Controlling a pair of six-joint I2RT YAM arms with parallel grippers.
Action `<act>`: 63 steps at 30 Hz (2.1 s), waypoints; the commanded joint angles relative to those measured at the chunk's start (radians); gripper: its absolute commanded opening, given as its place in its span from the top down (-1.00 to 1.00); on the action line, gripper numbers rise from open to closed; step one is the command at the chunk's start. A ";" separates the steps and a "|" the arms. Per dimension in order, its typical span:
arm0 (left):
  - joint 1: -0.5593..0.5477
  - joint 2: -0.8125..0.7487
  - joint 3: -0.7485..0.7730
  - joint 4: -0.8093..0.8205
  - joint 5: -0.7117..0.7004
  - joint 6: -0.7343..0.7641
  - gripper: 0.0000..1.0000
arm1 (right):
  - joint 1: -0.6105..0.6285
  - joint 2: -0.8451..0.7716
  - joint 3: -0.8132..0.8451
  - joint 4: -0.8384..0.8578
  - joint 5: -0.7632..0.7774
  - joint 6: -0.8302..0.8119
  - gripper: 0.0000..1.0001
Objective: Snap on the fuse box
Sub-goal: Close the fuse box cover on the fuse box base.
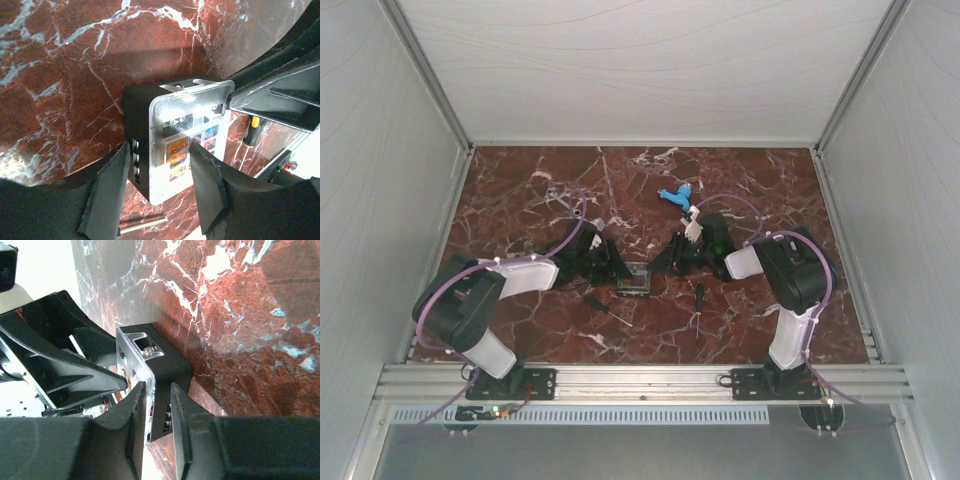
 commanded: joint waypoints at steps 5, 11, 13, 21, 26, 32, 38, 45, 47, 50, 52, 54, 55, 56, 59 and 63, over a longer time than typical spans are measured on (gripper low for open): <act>-0.011 0.087 -0.024 0.095 0.082 -0.032 0.12 | 0.003 0.084 0.016 -0.185 0.084 -0.081 0.84; -0.031 0.080 -0.039 0.093 0.032 -0.036 0.13 | 0.064 0.118 0.089 -0.393 0.178 -0.199 0.91; -0.039 0.078 -0.038 0.083 0.013 -0.035 0.13 | 0.084 0.132 0.118 -0.441 0.203 -0.228 0.92; -0.040 0.029 -0.063 0.064 -0.034 -0.080 0.11 | 0.078 -0.009 0.056 -0.228 0.050 -0.180 0.72; -0.040 0.009 -0.067 0.053 -0.048 -0.090 0.10 | 0.047 -0.118 -0.025 -0.120 -0.020 -0.119 0.42; -0.043 -0.006 -0.064 0.043 -0.055 -0.092 0.10 | 0.031 -0.192 -0.091 -0.109 -0.053 -0.112 0.31; -0.048 -0.005 -0.057 0.037 -0.054 -0.092 0.09 | 0.033 -0.222 -0.145 -0.131 -0.046 -0.126 0.33; -0.052 0.014 -0.043 0.039 -0.038 -0.087 0.09 | 0.033 -0.160 -0.167 -0.174 -0.007 -0.171 0.62; -0.055 0.021 -0.040 0.038 -0.036 -0.085 0.09 | 0.032 -0.131 -0.162 -0.200 0.007 -0.185 0.70; -0.068 0.032 -0.030 0.036 -0.031 -0.071 0.09 | 0.033 -0.093 -0.151 -0.239 0.030 -0.186 0.77; -0.082 0.042 -0.019 0.027 -0.032 -0.059 0.10 | 0.034 -0.076 -0.132 -0.291 0.063 -0.191 0.80; -0.098 0.051 -0.012 0.025 -0.036 -0.050 0.10 | 0.035 -0.066 -0.109 -0.357 0.105 -0.197 0.82; -0.105 0.054 -0.008 0.024 -0.037 -0.044 0.10 | 0.038 -0.062 -0.095 -0.387 0.129 -0.202 0.83; -0.110 0.056 -0.004 0.024 -0.037 -0.037 0.10 | 0.042 -0.056 -0.080 -0.416 0.151 -0.206 0.84; -0.126 0.064 0.005 0.031 -0.031 -0.015 0.11 | 0.060 -0.026 -0.029 -0.473 0.181 -0.213 0.85; -0.119 0.080 0.033 0.013 -0.043 0.009 0.09 | 0.099 -0.054 -0.037 -0.398 0.127 -0.184 0.87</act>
